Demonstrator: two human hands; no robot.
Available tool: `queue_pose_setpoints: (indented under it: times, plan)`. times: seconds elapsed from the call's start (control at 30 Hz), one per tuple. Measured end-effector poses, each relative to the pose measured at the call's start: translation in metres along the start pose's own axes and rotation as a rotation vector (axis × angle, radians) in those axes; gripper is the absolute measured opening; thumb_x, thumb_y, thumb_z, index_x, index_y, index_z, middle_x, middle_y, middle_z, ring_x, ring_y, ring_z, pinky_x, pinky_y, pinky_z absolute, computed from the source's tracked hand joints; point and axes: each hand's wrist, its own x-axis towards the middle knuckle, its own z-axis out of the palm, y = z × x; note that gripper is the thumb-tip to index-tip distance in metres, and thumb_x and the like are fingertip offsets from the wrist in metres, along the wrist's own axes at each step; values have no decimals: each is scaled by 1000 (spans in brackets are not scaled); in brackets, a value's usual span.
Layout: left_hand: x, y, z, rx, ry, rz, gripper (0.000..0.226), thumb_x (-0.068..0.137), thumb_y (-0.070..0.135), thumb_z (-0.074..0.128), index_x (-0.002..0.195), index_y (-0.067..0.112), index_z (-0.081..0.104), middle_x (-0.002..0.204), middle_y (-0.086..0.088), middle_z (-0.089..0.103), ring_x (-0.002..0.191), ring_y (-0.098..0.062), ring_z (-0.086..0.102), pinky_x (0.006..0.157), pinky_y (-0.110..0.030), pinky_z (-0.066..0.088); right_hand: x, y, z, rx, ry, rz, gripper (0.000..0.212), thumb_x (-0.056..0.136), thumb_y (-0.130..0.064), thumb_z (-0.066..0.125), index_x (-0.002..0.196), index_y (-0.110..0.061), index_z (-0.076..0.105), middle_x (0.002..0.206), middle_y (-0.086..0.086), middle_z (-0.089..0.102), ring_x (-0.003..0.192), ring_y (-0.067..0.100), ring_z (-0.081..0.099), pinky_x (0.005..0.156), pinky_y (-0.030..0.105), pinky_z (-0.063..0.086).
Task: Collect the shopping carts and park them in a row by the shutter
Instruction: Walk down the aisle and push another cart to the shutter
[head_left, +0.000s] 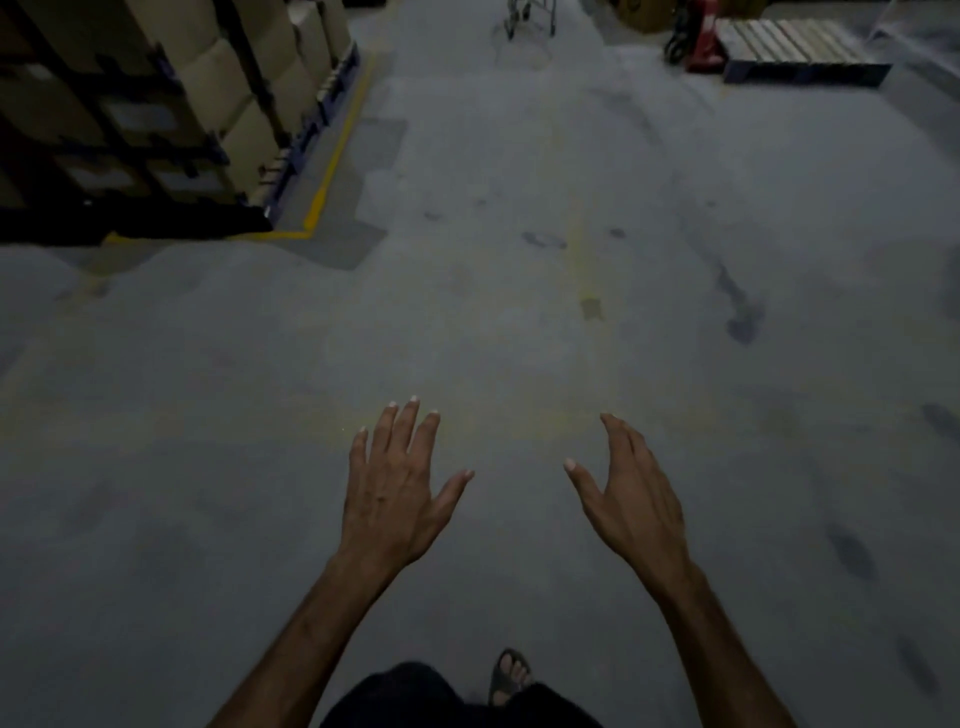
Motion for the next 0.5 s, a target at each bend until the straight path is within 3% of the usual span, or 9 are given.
queue_pose_setpoints:
  times: [0.3, 0.5]
  plan:
    - [214, -24, 38, -59, 12, -31, 88, 97, 78, 29, 158, 17, 46, 170, -10, 36, 159, -31, 28, 125, -60, 28, 220, -18, -4, -38, 4, -33, 76, 104, -55, 53, 166, -21, 24, 170, 5, 31, 154, 25, 34, 121, 40, 34]
    - [383, -60, 74, -113, -23, -14, 83, 98, 75, 39, 157, 17, 47, 168, -9, 40, 156, -31, 33, 123, -59, 32, 386, -43, 14, -69, -59, -2, 77, 104, -56, 52, 166, -20, 22, 170, 6, 29, 154, 26, 34, 121, 42, 34]
